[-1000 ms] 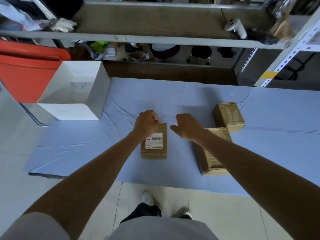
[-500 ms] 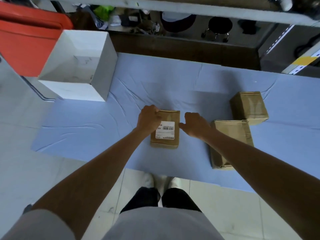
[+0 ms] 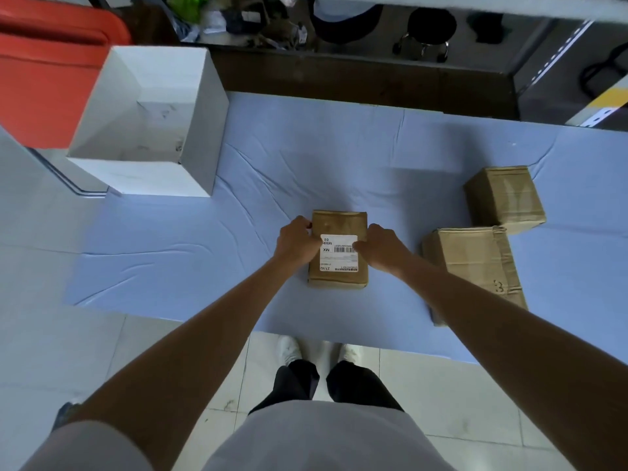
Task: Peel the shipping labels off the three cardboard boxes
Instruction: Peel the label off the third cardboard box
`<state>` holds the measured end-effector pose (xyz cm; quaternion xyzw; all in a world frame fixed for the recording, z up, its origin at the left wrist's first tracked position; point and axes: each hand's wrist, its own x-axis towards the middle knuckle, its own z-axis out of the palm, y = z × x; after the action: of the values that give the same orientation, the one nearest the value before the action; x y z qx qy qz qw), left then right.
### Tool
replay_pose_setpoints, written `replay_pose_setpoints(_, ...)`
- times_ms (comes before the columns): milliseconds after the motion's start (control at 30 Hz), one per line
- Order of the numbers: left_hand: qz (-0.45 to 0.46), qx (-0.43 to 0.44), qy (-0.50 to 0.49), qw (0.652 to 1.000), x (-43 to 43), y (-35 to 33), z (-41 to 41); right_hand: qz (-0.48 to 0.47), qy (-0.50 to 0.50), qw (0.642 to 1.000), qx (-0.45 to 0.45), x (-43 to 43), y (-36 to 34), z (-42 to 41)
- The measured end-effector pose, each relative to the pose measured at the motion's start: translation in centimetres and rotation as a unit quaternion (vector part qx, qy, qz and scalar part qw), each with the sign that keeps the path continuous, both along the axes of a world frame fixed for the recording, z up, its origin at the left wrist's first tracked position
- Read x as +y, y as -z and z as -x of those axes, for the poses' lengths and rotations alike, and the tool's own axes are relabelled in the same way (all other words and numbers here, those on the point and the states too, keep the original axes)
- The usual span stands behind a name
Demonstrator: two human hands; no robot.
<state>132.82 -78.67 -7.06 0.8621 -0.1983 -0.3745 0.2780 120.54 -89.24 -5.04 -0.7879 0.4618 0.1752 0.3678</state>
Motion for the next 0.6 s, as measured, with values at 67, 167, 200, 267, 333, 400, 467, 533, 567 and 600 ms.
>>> replay_pose_setpoints(67,0.007,0.017,-0.009,1.0,0.2,0.0,0.3,-0.021,0.024,0.999,-0.008,0.4,0.3,-0.1)
replay_pose_setpoints(167,0.013,-0.006,-0.007,1.0,0.0,-0.1,0.2,-0.033,0.047,0.998,-0.019,0.6,0.5,-0.3)
replay_pose_setpoints(200,0.018,-0.018,-0.003,1.0,-0.1,-0.3,0.1,-0.03,0.056,0.998,-0.023,0.6,0.3,-0.4)
replay_pose_setpoints(267,0.041,-0.025,-0.004,0.999,-0.4,-0.9,-0.2,-0.011,0.074,0.996,-0.038,0.4,-0.4,-0.6)
replay_pose_setpoints(333,0.066,-0.023,-0.011,0.998,-0.7,-1.9,-0.5,0.012,0.084,0.995,-0.054,-0.1,-1.2,-0.7)
replay_pose_setpoints(400,0.091,-0.017,-0.017,0.996,-1.2,-3.1,-0.7,0.031,0.094,0.992,-0.075,-0.7,-2.1,-0.8)
replay_pose_setpoints(467,0.115,-0.006,-0.027,0.993,-1.7,-4.1,-0.9,0.056,0.099,0.989,-0.093,-1.2,-2.9,-0.8)
replay_pose_setpoints(533,0.136,-0.003,-0.03,0.99,-2.1,-4.9,-1.1,0.078,0.101,0.986,-0.109,-1.7,-3.7,-0.9)
replay_pose_setpoints(567,0.144,-0.003,-0.032,0.989,-2.3,-5.3,-1.2,0.086,0.101,0.985,-0.115,-1.9,-4.0,-0.9)
replay_pose_setpoints(600,0.15,-0.003,-0.031,0.988,-2.4,-5.6,-1.2,0.095,0.097,0.984,-0.117,-2.1,-4.3,-1.0)
